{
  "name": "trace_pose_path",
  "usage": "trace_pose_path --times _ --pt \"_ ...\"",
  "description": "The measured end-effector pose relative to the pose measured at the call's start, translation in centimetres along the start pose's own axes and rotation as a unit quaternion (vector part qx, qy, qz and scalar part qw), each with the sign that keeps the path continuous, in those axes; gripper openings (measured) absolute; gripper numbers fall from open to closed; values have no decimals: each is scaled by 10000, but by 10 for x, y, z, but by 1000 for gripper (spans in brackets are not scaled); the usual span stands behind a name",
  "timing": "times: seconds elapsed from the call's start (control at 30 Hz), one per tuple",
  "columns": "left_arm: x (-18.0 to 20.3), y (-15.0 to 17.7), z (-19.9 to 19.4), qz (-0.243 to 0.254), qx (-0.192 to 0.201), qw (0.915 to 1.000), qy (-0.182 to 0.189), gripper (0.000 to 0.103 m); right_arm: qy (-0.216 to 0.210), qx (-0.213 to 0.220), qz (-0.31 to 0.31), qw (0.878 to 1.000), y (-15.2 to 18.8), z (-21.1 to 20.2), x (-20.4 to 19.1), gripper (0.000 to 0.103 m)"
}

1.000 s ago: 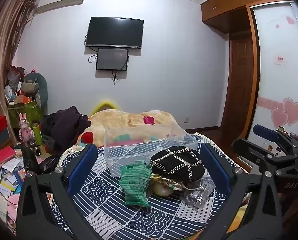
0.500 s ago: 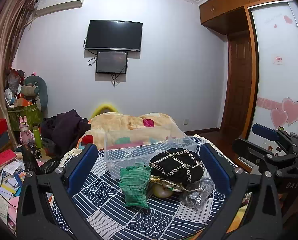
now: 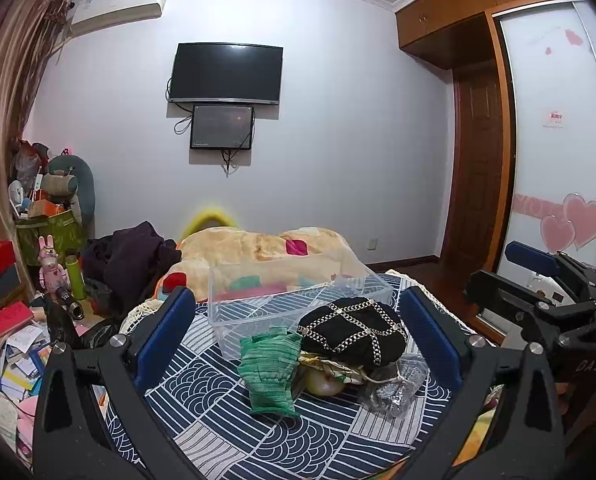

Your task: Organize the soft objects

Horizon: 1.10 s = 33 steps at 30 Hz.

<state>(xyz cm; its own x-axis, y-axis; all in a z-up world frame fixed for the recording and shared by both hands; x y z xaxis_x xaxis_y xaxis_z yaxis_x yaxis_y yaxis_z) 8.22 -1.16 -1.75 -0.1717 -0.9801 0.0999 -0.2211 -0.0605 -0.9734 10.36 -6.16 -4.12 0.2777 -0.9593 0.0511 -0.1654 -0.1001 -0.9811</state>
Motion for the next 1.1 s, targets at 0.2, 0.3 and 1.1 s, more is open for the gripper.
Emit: trace_pose_path --times 0.2,0.3,1.1 --pt "0 -2 -2 -3 33 10000 7 103 5 9 -3 10000 0 -1 0 103" --pt "0 -3 -3 -5 38 10000 7 103 -3 8 1 10000 -1 0 0 103" --pt "3 -3 -5 20 47 10000 17 103 8 50 30 10000 -5 -4 0 103"
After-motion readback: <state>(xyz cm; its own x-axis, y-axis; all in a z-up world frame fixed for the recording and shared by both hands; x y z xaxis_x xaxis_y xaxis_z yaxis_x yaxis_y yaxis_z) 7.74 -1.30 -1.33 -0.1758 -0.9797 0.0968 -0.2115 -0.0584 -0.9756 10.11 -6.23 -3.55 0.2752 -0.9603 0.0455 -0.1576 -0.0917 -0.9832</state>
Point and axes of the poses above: each gripper's, at about its wrist camera, not at the fingertips, and z roughly the way its jaws point, x to its right, y to its underside, the point moved 9 cm from there along z, roughly the way its jaws point, and after that the axes turned 11 degrees about y, right-handed, at the moved point
